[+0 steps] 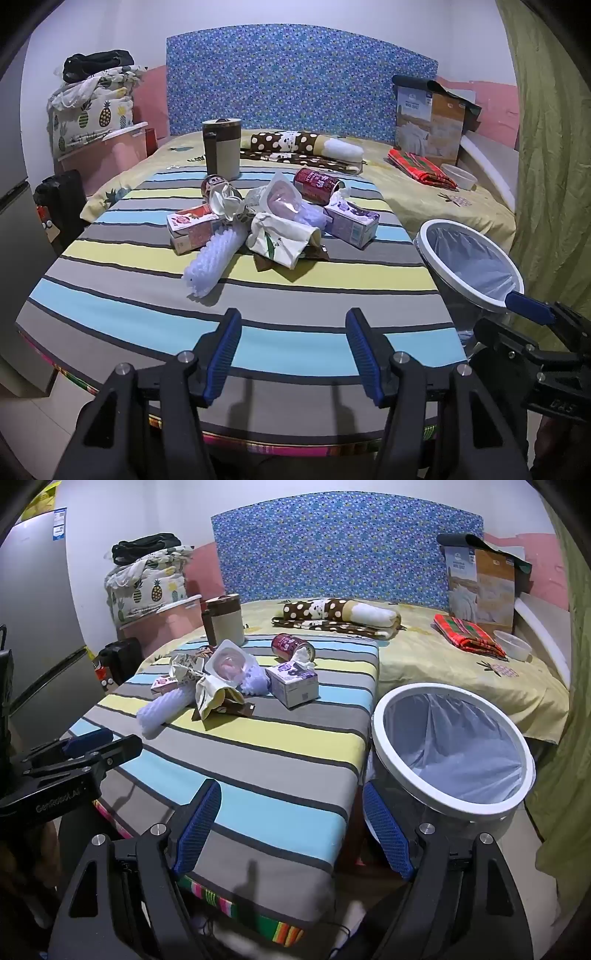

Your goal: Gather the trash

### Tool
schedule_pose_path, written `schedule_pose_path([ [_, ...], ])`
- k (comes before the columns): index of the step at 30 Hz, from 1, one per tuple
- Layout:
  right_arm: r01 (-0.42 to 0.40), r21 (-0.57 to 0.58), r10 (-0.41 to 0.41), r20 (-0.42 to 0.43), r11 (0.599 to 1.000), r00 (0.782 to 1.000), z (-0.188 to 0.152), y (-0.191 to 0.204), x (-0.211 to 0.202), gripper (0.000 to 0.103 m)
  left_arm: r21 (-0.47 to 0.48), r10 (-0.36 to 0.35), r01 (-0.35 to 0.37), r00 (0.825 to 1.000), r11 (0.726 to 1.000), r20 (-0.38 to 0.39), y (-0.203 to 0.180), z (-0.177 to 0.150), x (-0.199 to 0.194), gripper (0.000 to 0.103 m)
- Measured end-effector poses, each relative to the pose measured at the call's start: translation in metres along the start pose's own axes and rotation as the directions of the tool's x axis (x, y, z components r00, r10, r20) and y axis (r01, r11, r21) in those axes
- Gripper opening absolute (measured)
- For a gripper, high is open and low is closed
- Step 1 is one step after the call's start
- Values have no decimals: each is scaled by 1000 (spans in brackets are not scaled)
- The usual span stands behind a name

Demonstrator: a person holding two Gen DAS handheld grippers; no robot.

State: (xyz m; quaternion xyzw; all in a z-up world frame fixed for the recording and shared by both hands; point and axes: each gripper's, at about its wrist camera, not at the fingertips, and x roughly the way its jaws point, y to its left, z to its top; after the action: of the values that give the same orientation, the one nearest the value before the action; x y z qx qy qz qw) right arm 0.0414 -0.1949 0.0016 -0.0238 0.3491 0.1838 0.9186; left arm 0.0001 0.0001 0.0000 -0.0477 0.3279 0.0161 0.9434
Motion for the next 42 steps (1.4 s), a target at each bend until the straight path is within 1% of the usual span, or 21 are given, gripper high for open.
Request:
schedule_pose_path([
  [9, 4, -3, -4, 4, 1000, 1000, 0, 0, -1, 80, 5, 10, -10, 1000, 1000, 8, -3, -1, -2, 61],
  [10, 5, -2, -5, 3, 1000, 1000, 1, 0, -1, 80, 0, 2, -2, 1000, 1000, -2, 0, 0, 0, 61],
  [16, 7, -2, -7, 4, 1000, 1000, 1, -1, -4, 80, -1, 4, -4, 1000, 1000, -1, -1, 0, 0, 60],
  [21, 8, 1, -8, 6, 1000, 1000, -2, -3, 1, 80, 1, -2, 2, 1000, 1000, -2, -1, 0, 0, 60],
  [27, 11, 5, -11, 6, 1000, 1000, 0, -4, -2, 80, 3, -2, 2, 1000, 1000, -3, -7, -4, 7, 60],
  [32, 14, 8, -14, 9, 1000, 1000, 0, -4, -4, 80, 2, -7, 7, 1000, 1000, -4, -10, -3, 1, 60],
  [42, 15, 8, -15, 9, 1000, 1000, 0, -4, -4, 80, 1, -12, 12, 1000, 1000, -6, -9, -4, 2, 61],
])
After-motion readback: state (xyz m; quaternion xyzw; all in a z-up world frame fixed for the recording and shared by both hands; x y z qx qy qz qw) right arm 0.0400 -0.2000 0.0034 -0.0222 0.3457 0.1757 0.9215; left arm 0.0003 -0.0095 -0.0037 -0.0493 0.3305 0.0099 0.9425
